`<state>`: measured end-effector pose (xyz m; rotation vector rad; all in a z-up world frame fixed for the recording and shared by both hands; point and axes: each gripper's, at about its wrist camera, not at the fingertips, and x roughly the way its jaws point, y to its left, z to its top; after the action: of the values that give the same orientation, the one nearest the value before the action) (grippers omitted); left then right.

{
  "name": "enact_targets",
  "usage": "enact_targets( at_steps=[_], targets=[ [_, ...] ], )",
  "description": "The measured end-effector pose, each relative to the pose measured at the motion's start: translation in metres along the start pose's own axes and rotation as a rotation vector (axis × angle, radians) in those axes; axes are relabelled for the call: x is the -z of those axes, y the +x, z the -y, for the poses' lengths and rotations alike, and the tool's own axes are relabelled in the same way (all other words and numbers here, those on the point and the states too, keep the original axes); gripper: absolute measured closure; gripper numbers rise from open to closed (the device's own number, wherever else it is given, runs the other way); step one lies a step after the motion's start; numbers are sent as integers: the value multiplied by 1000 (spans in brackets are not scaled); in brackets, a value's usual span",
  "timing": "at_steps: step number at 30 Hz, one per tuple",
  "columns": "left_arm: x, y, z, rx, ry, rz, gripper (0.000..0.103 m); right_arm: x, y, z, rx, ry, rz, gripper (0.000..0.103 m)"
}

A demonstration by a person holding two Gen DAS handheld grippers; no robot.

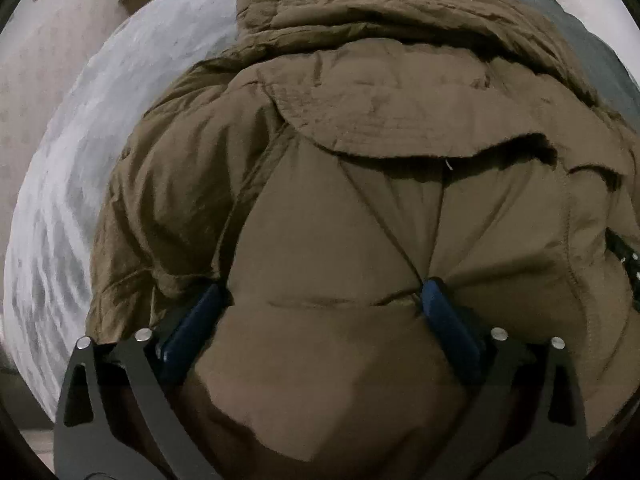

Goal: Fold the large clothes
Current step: 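Release the jacket from both grippers and lift them away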

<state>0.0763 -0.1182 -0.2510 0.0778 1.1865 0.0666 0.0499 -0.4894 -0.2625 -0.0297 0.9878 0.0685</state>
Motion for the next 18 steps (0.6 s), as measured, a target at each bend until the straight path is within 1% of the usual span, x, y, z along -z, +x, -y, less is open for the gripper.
enact_targets(
  at_steps=[3, 4, 5, 6, 7, 8, 9, 11, 12, 13, 14, 15, 17, 18],
  targets=[
    [4, 5, -10, 20, -19, 41, 3, 1, -7, -2, 15, -9, 29, 19],
    [9, -2, -12, 15, -24, 69, 5, 3, -16, -2, 23, -13, 43, 19],
    [12, -8, -12, 4, -16, 89, 8, 7, -30, -2, 43, 1, 65, 19],
    [17, -20, -11, -2, -6, 107, 9, 11, -44, 1, 51, 28, 92, 19],
    [24, -36, -14, 1, 1, 141, 9, 18, -66, 6, 31, 84, 143, 18],
    [32, -50, -20, 16, -3, 176, 8, 27, -83, 9, -8, 127, 178, 17],
    [41, -60, -28, 38, -19, 200, 7, 33, -91, 11, -24, 145, 190, 17],
    [54, -65, -45, 84, -60, 209, 7, 55, -109, 13, -22, 151, 214, 17],
    [66, -65, -55, 107, -89, 206, 7, 63, -112, 13, -27, 146, 216, 17],
    [69, -61, -62, 113, -97, 207, 7, 72, -115, 12, -42, 136, 222, 17],
    [71, -58, -56, 115, -98, 212, 7, 79, -117, 11, -51, 126, 229, 17],
    [80, -73, -63, 115, -98, 223, 7, 85, -116, 6, -45, 106, 235, 17],
    [93, -60, -68, 110, -91, 211, 7, 94, -104, 0, -10, 68, 195, 17],
    [95, -65, -64, 107, -82, 207, 7, 92, -97, -3, 1, 59, 181, 17]
  ],
)
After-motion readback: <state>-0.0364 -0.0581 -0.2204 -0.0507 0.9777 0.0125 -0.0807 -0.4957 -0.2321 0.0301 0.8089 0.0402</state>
